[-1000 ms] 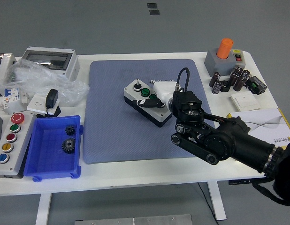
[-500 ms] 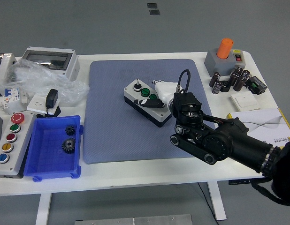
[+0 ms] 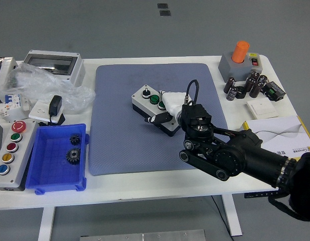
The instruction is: Pick up the button,place it on the desk,press the button,press the button
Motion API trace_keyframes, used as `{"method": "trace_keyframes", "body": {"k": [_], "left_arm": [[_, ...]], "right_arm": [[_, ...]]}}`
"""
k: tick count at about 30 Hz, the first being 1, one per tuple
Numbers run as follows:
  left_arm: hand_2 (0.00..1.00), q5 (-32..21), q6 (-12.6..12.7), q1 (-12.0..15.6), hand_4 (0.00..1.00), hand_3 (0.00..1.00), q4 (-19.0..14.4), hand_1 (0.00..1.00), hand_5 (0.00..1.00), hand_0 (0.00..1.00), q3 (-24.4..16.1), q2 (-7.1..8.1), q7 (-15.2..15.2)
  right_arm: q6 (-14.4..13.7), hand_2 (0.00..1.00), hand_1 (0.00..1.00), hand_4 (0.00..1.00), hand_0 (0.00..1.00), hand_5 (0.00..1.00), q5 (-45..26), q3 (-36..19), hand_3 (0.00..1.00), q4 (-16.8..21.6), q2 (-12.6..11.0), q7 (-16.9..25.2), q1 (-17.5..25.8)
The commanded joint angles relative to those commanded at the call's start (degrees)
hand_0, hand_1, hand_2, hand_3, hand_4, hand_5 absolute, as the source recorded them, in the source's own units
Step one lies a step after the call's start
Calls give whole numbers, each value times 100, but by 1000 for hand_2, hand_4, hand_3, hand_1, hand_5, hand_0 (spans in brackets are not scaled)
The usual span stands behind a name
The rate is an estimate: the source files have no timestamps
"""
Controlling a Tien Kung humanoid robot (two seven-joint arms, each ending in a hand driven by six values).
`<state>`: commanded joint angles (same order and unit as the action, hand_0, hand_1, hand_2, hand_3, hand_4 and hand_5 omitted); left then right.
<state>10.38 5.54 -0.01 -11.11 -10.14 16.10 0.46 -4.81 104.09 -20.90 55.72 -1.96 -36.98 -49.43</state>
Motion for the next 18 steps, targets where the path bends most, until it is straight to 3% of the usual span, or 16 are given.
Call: {"method": "trace_keyframes", "body": {"k": [1, 6, 7, 12, 13, 18], "left_arm": [[596, -4, 1, 1, 602, 615, 0, 621, 432, 606, 3, -1, -1], [596, -2, 3, -1, 602, 615, -1, 621, 432, 606, 0, -4, -3], [596, 4, 3, -2, 599, 616, -1, 622, 432, 606, -6, -4, -5], [596, 10, 5, -2, 599, 616, -2, 622, 432, 606, -14, -3, -12], [597, 9, 6, -1, 598, 616, -2, 623, 432, 605, -14, -3, -14], [597, 30, 12, -3, 598, 616, -4, 623, 432, 605, -37, -3, -23]], "right_arm": [[-48, 765, 618, 998, 391, 548, 9, 11, 963, -13, 5, 0, 0], [-220, 765, 618, 998, 391, 548, 66, 57, 963, -65, 24, 0, 0], [-242, 646, 512, 920, 197, 425, 77, 69, 832, -71, 27, 0, 0], [-319, 646, 512, 920, 197, 425, 123, 119, 832, -83, 42, 0, 0], [-328, 562, 463, 849, 156, 372, 133, 126, 706, -82, 45, 0, -1], [-353, 562, 463, 849, 156, 372, 181, 172, 706, -78, 60, 0, -6]]}}
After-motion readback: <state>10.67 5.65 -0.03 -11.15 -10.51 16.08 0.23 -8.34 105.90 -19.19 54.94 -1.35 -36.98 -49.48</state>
